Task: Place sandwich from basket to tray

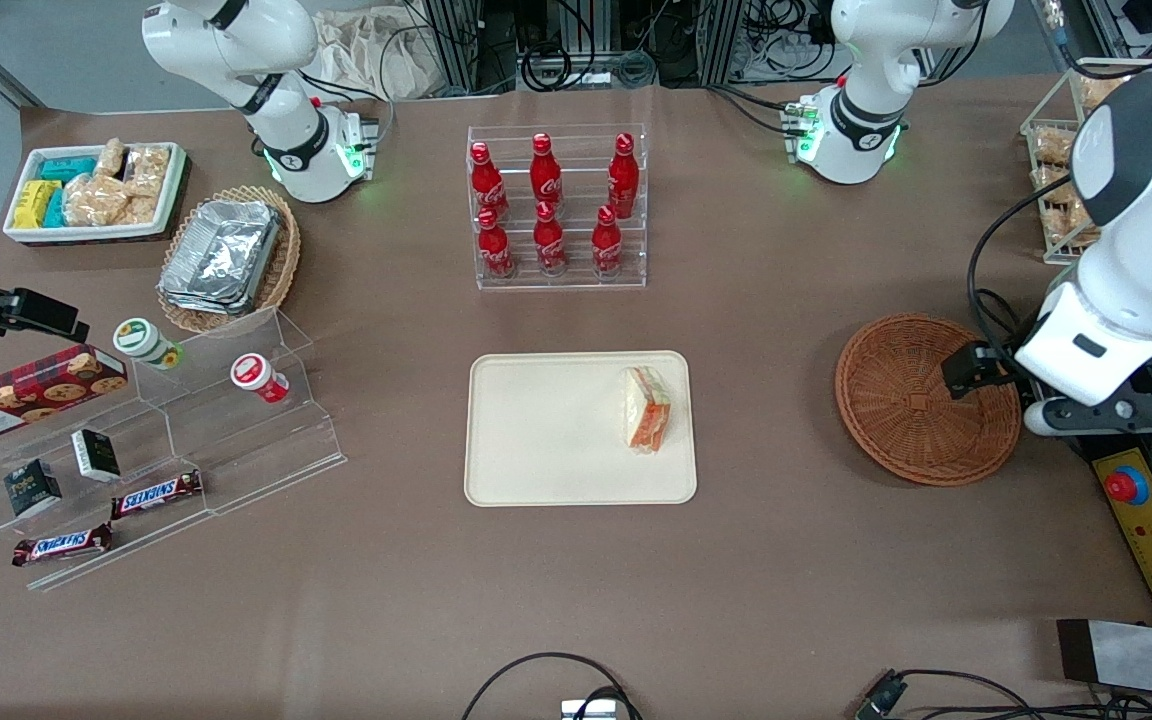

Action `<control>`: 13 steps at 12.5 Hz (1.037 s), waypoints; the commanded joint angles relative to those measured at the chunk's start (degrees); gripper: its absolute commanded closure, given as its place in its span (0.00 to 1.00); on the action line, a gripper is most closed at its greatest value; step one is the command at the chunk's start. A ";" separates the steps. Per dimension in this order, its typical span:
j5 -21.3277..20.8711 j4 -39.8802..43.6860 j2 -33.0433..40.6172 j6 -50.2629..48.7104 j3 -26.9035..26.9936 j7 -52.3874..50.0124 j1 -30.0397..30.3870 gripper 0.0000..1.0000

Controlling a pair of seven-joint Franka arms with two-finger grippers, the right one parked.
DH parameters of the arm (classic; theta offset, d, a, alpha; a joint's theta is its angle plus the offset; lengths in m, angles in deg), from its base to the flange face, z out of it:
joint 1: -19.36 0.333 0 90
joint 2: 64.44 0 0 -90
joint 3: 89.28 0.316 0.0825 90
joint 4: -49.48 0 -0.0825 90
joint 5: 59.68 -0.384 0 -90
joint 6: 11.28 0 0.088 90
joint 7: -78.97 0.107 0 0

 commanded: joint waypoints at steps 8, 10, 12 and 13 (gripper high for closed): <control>5.16 -2.78 11.58 -12.08 6.72 4.82 -2.24 0.00; 6.99 -2.78 12.55 -13.49 6.72 4.83 -2.07 0.00; 7.88 -2.78 13.00 -14.81 6.72 4.83 -1.54 0.00; 8.23 -2.78 13.00 -14.90 6.72 4.83 -0.93 0.00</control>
